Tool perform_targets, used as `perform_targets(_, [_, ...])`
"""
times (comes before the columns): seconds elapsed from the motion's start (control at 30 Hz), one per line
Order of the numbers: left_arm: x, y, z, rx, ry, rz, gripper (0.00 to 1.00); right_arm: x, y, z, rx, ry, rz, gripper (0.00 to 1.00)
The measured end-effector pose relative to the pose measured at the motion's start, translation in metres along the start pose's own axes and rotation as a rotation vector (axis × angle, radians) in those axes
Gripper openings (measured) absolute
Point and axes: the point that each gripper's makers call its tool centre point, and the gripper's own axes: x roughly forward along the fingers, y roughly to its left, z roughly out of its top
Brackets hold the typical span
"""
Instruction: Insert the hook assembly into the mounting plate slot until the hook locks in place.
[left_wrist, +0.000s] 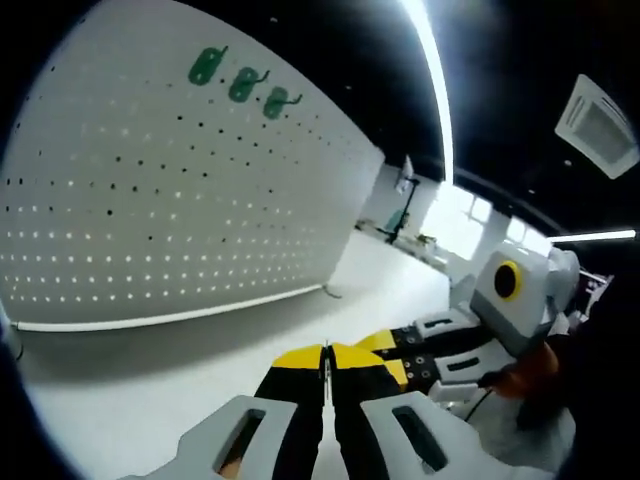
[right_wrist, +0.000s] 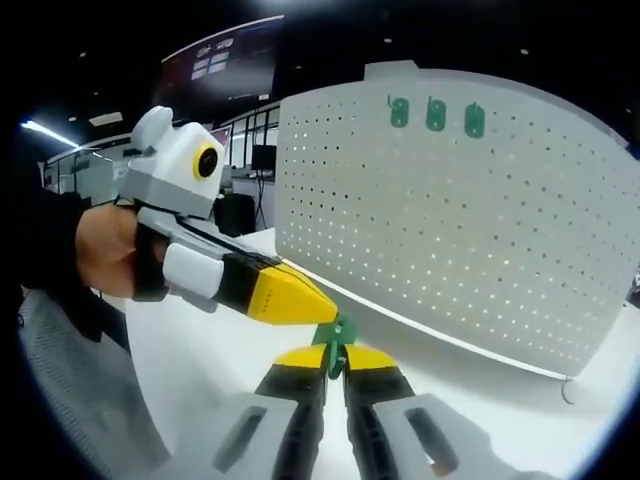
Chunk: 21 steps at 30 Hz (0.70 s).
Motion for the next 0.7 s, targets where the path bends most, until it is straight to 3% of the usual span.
perform_targets(0.7, [-0.0002,0.0010,-0.0046,-0.029,0.001,0.006,0.01,-0.0006,0.0018,-0.0014,0.020,0.005,0.012,0.01])
